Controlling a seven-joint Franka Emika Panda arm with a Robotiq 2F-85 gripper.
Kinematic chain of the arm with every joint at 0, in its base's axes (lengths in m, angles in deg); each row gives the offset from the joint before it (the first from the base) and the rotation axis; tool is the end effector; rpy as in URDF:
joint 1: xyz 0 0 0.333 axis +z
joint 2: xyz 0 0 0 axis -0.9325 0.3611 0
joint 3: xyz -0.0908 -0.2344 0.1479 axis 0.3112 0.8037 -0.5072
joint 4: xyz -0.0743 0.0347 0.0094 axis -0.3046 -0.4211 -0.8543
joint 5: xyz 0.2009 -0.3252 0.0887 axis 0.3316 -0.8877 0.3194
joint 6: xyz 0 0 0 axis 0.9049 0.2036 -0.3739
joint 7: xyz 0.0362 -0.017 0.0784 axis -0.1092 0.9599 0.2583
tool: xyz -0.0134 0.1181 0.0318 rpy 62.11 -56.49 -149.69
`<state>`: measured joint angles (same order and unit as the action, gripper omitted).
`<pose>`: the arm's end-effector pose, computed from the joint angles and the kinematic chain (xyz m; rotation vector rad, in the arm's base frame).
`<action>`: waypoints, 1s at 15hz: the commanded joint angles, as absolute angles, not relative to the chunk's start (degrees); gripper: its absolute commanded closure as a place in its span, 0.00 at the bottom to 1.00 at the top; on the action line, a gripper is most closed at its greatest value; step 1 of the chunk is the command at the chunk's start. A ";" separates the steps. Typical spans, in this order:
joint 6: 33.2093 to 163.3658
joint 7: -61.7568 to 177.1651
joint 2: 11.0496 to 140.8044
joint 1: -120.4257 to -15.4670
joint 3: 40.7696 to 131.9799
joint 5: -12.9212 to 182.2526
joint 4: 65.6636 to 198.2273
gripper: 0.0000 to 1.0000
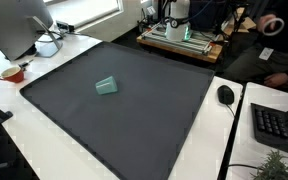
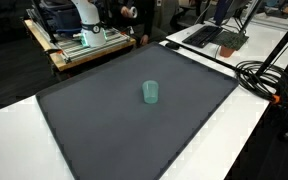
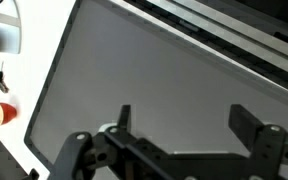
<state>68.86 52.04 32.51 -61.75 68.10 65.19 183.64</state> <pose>0.3718 0.1029 0.3952 2.5459 0.6508 -0.1977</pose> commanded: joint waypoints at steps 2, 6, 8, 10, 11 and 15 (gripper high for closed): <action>68.57 52.06 33.65 -60.38 69.24 64.46 182.85 0.00; 67.01 46.84 40.41 -59.49 68.36 61.99 182.03 0.00; 68.23 45.06 44.87 -59.00 68.46 60.73 182.21 0.00; 67.27 45.03 51.13 -59.34 68.11 56.96 180.28 0.00; 66.81 44.75 54.14 -59.41 68.18 54.73 179.12 0.00; 64.65 42.90 66.02 -59.11 69.32 43.45 172.45 0.00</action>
<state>67.81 45.59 56.96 -59.53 68.32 50.29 179.26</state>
